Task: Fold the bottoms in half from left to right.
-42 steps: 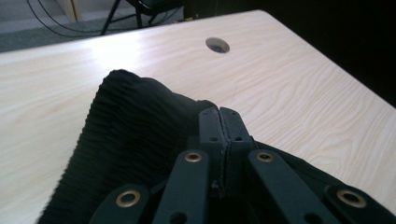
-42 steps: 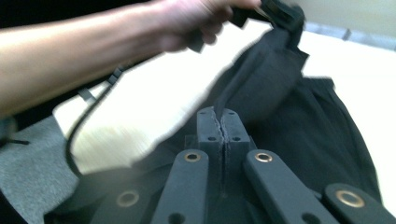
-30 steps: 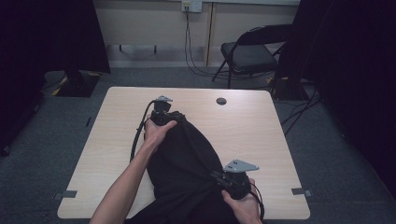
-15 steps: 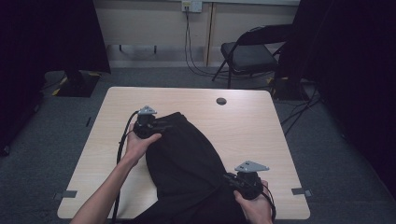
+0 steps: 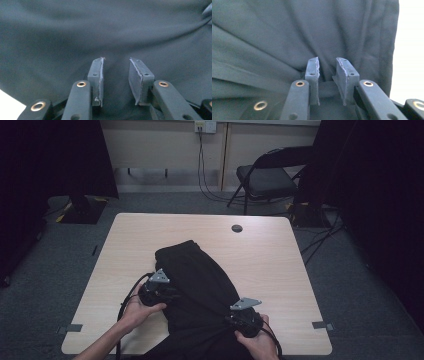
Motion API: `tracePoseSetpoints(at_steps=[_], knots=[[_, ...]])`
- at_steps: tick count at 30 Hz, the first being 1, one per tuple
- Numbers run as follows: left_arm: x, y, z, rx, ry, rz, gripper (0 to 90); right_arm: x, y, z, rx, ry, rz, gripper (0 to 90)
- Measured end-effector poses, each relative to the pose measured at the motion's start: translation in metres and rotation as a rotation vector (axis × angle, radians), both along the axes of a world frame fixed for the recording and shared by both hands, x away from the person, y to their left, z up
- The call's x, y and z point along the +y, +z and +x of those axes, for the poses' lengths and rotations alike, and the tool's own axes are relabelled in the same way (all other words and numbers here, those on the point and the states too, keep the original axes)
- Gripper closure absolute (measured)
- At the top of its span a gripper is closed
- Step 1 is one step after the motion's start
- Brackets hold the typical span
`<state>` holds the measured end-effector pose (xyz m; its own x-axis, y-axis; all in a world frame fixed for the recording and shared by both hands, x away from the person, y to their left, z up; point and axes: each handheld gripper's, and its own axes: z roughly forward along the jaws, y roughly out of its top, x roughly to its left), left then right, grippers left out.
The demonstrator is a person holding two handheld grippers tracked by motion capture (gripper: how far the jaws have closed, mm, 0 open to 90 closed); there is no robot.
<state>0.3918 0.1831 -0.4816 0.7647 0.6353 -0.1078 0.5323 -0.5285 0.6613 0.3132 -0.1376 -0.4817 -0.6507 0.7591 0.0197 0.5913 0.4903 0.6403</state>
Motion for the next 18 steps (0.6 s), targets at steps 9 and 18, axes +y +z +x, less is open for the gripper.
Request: tracePoseSetpoints(at_steps=[9,18], knots=[[-0.015,-0.007,0.029,-0.096,0.085,0.030,68.6,0.000,-0.003,0.029,-0.026,-0.030,0.004,66.3],[-0.013,-0.010,0.082,-0.131,0.214,0.020,68.7,0.010,-0.007,0.075,-0.062,-0.045,0.026,66.3]])
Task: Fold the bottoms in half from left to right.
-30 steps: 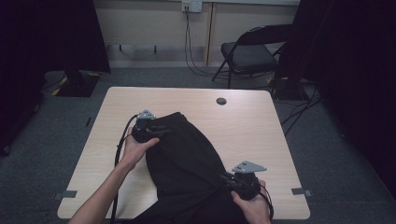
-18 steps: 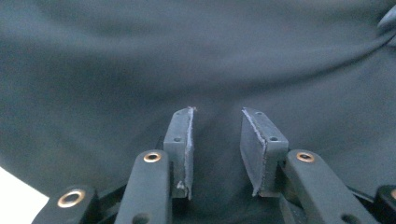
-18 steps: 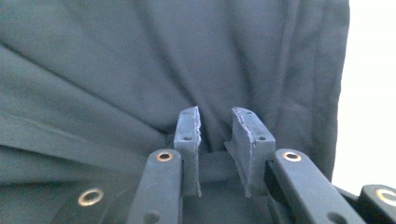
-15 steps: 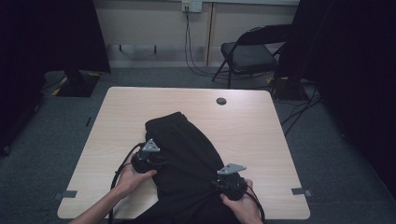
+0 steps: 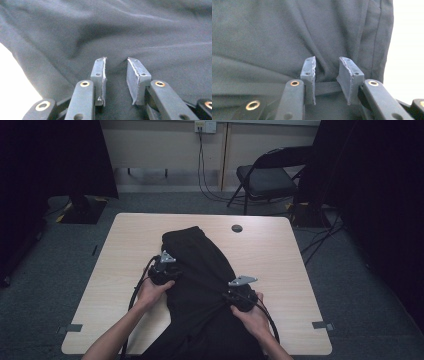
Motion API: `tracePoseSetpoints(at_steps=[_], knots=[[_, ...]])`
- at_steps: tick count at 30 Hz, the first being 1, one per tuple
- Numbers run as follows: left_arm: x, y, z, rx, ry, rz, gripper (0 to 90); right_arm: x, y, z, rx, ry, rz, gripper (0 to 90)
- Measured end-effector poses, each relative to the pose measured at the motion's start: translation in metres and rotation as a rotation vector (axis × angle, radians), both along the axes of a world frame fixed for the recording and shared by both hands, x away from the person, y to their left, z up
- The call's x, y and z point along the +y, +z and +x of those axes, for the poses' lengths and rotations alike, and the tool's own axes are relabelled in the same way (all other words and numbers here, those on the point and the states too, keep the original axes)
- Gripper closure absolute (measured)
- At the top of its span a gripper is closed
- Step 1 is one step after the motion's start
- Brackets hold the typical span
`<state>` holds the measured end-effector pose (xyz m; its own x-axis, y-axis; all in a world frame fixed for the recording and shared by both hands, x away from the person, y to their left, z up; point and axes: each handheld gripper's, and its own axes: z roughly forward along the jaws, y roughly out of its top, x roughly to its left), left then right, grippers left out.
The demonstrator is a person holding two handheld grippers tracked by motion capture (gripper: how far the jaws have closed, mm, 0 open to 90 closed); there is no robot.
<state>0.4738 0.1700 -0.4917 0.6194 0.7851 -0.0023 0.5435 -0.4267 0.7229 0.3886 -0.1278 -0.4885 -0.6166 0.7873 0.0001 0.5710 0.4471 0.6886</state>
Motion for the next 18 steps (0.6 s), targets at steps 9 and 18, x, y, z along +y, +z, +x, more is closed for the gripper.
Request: tracePoseSetpoints(at_steps=[9,18], knots=[[0.016,0.002,0.040,0.030,0.069,-0.025,61.7,0.022,-0.001,0.057,-0.013,-0.024,-0.004,66.1],[0.033,0.038,-0.006,-0.025,-0.076,-0.092,64.1,0.025,0.017,0.045,-0.029,0.011,0.029,50.7]])
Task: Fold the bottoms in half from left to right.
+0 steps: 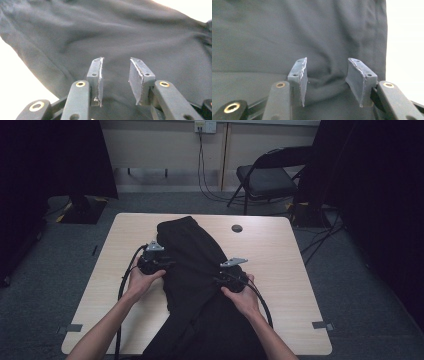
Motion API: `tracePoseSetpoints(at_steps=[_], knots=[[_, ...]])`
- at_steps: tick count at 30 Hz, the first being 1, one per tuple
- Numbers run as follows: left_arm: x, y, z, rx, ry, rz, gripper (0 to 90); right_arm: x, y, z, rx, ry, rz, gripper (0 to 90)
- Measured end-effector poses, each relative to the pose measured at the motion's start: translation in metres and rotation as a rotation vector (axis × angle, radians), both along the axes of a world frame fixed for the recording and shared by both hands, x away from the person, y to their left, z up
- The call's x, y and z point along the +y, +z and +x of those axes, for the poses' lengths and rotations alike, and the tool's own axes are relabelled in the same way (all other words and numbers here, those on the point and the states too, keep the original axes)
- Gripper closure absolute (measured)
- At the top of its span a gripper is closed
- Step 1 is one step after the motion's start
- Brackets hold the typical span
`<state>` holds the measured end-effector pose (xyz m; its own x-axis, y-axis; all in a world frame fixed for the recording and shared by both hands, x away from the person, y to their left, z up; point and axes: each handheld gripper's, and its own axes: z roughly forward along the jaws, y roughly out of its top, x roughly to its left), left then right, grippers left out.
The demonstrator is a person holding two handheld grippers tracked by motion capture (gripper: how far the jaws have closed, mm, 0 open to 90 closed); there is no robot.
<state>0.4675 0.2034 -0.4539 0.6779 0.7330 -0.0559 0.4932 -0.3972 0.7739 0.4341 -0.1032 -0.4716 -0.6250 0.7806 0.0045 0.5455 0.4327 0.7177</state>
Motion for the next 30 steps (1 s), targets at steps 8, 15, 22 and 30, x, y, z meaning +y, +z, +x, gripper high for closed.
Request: tracePoseSetpoints(at_steps=[8,15,22,30], knots=[[-0.009,-0.018,-0.030,0.034,-0.096,0.032,65.3,0.040,0.029,-0.073,-0.001,0.198,0.106,49.5],[-0.016,-0.035,-0.028,0.061,-0.117,0.092,65.0,0.090,0.023,-0.121,0.045,0.429,0.085,48.7],[-0.014,-0.035,-0.026,0.057,-0.089,0.093,65.1,0.118,0.007,-0.132,0.088,0.516,0.098,36.3],[-0.013,-0.036,-0.025,0.059,-0.085,0.082,65.0,0.138,-0.020,-0.148,0.066,0.609,-0.023,24.8]])
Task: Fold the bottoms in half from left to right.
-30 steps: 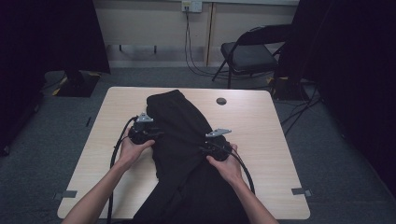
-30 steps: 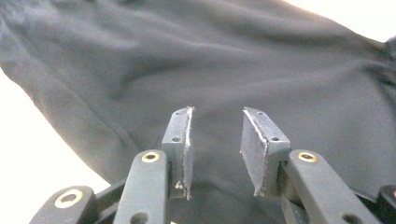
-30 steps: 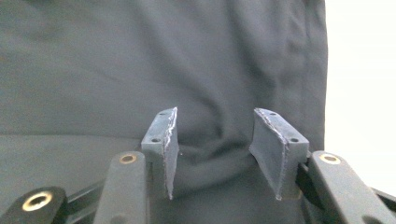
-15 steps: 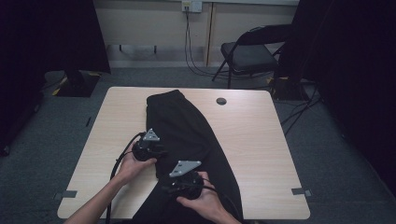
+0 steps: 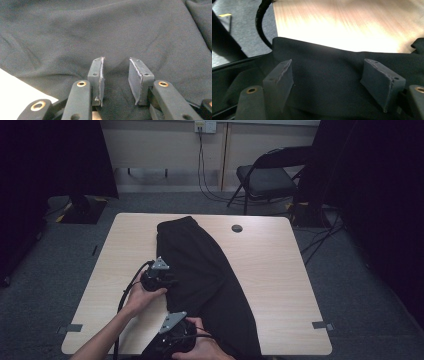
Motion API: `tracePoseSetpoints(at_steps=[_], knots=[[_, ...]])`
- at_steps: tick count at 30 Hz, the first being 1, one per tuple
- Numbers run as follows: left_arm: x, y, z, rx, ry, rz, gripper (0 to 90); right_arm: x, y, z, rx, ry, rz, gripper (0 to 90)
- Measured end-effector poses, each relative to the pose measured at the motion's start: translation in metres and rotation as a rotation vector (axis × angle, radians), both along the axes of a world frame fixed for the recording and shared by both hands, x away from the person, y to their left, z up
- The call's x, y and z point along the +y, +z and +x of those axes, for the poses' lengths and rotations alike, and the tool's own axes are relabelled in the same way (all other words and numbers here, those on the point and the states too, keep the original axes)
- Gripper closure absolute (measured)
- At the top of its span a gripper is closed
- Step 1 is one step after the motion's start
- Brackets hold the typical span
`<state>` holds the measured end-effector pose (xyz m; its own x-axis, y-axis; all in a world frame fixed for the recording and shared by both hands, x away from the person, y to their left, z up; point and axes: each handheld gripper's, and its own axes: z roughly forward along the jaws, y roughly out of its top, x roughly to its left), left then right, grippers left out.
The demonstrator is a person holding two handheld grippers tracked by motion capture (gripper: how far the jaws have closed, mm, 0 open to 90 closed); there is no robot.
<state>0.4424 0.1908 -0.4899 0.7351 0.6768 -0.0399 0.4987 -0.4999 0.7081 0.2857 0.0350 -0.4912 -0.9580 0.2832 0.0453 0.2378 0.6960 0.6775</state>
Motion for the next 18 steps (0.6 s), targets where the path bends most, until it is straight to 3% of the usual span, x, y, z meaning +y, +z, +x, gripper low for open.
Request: tracePoseSetpoints(at_steps=[2,4,9,12,14,16,18], knots=[[0.000,0.000,0.000,0.002,0.003,-0.008,65.0,0.001,-0.001,-0.005,-0.037,0.005,-0.011,24.7],[0.001,0.000,0.000,0.004,0.004,-0.011,65.0,0.001,-0.002,-0.004,-0.036,0.001,-0.008,25.1],[0.001,0.000,0.001,-0.007,0.006,-0.002,65.0,-0.010,-0.001,0.004,-0.042,-0.075,0.039,63.0],[0.000,0.000,0.001,-0.010,0.010,0.000,65.1,-0.012,0.000,0.006,-0.041,-0.111,0.037,84.1],[0.000,0.000,0.001,-0.009,0.011,0.001,65.1,-0.012,0.001,0.004,-0.034,-0.118,0.041,86.8],[0.000,0.000,0.001,-0.006,0.016,0.001,65.1,-0.017,0.008,-0.001,-0.045,-0.116,0.105,88.7],[0.000,0.000,0.001,-0.002,0.015,-0.002,65.4,-0.030,0.028,-0.004,-0.038,-0.125,0.161,89.1]])
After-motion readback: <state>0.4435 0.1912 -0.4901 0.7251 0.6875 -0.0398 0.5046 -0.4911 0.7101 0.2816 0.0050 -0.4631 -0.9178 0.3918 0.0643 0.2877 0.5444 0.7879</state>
